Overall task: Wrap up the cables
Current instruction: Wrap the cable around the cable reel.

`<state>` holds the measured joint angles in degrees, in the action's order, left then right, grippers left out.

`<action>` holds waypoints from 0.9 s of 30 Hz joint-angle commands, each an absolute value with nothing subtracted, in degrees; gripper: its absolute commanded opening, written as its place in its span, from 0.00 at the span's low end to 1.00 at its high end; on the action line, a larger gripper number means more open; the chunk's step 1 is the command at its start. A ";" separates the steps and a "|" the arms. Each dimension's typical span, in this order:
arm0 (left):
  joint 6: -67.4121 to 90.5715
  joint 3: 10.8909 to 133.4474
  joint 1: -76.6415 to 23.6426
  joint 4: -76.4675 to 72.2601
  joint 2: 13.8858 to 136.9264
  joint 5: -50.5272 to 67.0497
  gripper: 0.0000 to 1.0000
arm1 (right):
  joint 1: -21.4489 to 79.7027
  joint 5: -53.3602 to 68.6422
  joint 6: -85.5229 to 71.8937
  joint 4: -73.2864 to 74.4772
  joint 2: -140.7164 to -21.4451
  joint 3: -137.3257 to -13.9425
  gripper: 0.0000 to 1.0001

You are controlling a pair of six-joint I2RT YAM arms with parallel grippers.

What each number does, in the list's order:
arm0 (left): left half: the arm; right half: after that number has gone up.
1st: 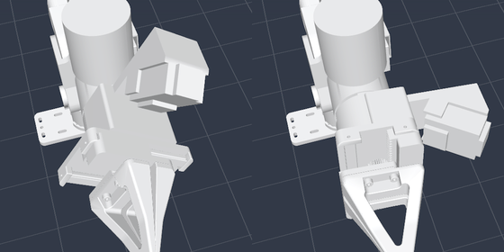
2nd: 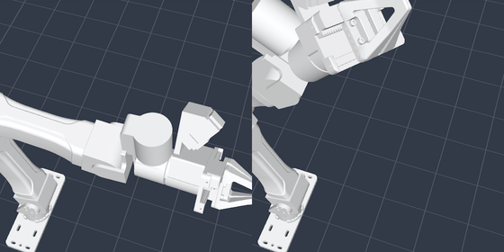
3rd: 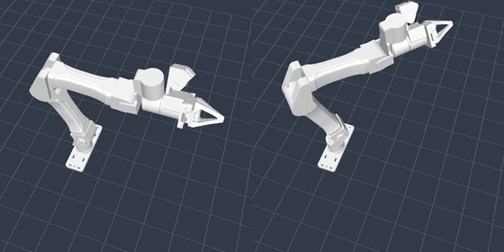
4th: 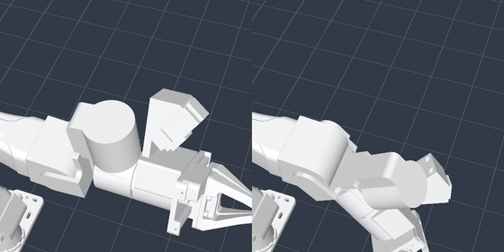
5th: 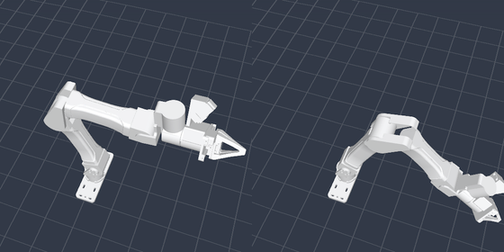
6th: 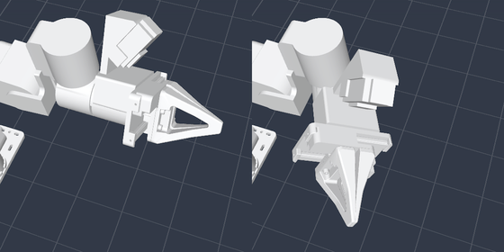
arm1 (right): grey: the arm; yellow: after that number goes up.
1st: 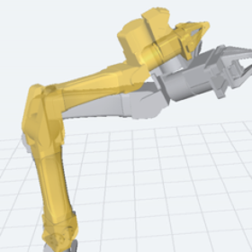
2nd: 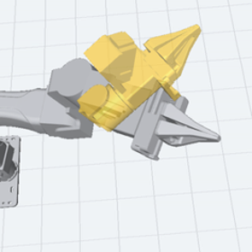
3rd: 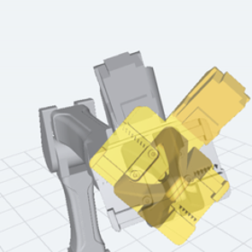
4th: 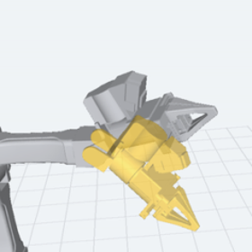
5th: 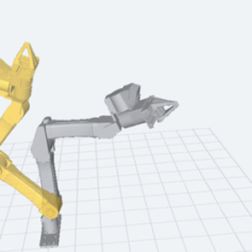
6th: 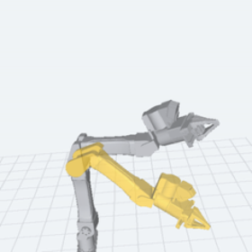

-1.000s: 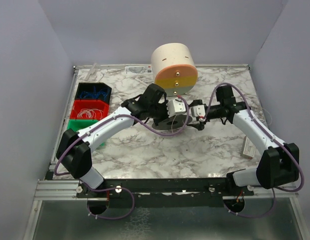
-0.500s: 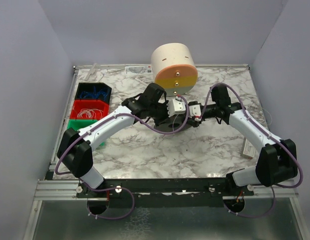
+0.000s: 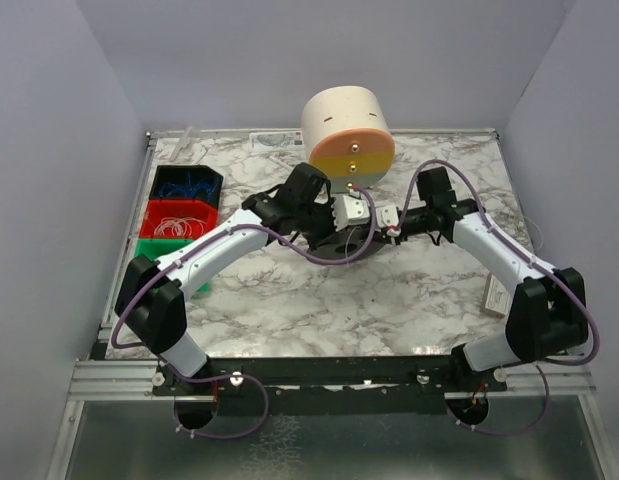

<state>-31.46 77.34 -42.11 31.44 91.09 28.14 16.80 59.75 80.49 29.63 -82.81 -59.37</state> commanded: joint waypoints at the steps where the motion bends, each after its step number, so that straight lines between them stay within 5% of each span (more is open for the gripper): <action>1: -31.58 79.87 -42.10 29.79 91.47 31.45 0.00 | 16.96 63.59 78.26 34.63 -85.44 -63.95 0.28; 5: -31.62 80.02 -42.10 29.79 91.71 31.13 0.00 | 16.97 64.26 74.53 36.06 -86.83 -66.56 0.22; 10: -31.29 80.54 -42.10 29.71 92.23 30.38 0.00 | 17.13 64.31 69.22 38.31 -89.10 -70.14 0.01; 17: -30.98 80.48 -42.10 28.87 92.99 26.89 0.00 | 17.23 64.79 64.41 50.68 -95.16 -78.91 0.00; 25: -30.00 80.40 -42.10 27.86 93.00 25.76 0.00 | 17.24 60.14 56.95 44.48 -93.60 -77.18 0.01; 27: -29.91 80.42 -42.12 27.82 92.91 25.07 0.15 | 17.24 59.76 53.92 42.47 -93.36 -76.85 0.00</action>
